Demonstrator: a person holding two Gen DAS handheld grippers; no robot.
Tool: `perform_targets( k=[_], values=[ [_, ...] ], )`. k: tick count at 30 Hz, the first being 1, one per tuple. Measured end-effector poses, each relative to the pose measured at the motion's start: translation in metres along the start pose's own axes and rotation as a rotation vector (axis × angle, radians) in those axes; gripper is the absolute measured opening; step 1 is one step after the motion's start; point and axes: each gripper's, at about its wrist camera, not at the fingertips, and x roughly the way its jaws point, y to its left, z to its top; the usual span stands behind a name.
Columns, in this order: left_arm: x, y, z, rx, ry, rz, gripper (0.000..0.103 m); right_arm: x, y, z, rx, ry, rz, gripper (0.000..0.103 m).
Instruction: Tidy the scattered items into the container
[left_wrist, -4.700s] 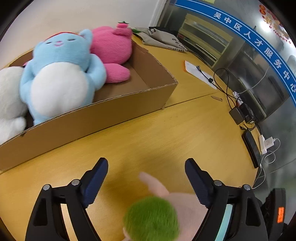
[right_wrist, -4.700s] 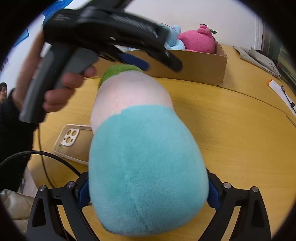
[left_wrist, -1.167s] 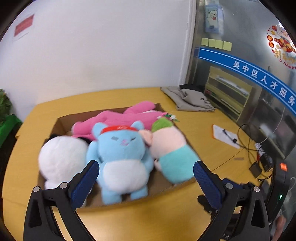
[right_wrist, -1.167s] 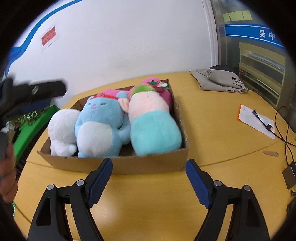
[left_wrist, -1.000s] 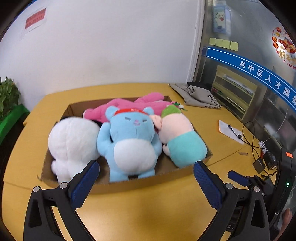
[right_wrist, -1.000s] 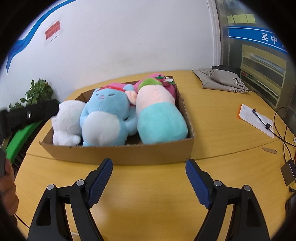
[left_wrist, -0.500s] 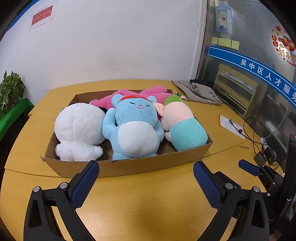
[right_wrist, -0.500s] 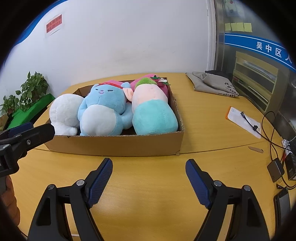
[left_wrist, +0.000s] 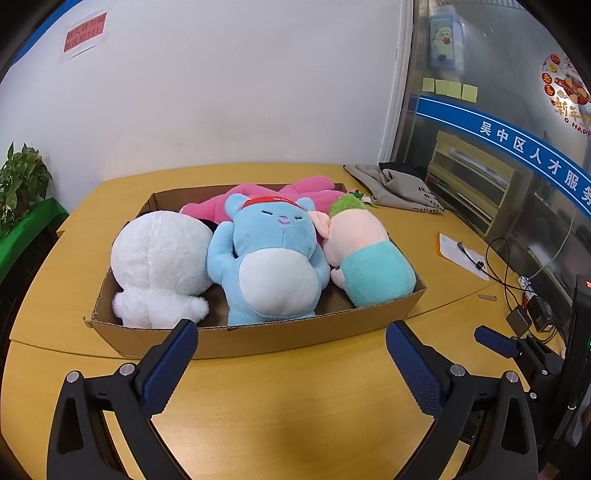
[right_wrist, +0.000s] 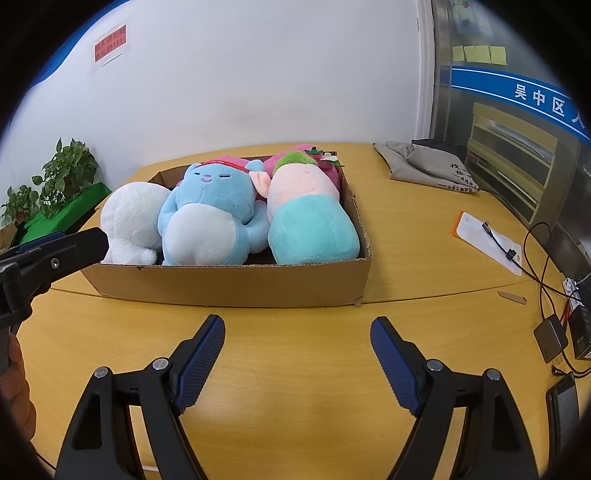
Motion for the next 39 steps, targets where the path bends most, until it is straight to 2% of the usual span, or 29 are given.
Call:
perform_targets(
  k=[9, 17, 21, 31, 35, 39],
  values=[
    [0.005, 0.001, -0.001, 0.013, 0.006, 0.001, 0.103, 0.003, -0.002, 0.001, 0.013, 0.011, -0.001, 0.081],
    [0.007, -0.003, -0.004, 0.020, -0.006, 0.035, 0.103, 0.005, -0.006, -0.002, 0.012, 0.019, -0.011, 0.081],
    [0.010, 0.001, -0.008, -0.003, 0.019, 0.014, 0.103, 0.006, -0.007, -0.002, 0.017, 0.019, -0.010, 0.081],
    [0.002, 0.010, -0.007, -0.025, 0.010, 0.036, 0.103, 0.008, -0.005, -0.003, 0.006, 0.027, -0.007, 0.081],
    [-0.021, 0.023, -0.002, -0.041, -0.027, 0.045, 0.103, 0.000, 0.000, -0.002, -0.016, 0.010, 0.030, 0.081],
    [-0.050, 0.041, -0.007, -0.032, -0.038, 0.080, 0.103, -0.016, 0.015, -0.016, -0.092, 0.004, 0.145, 0.081]
  ],
)
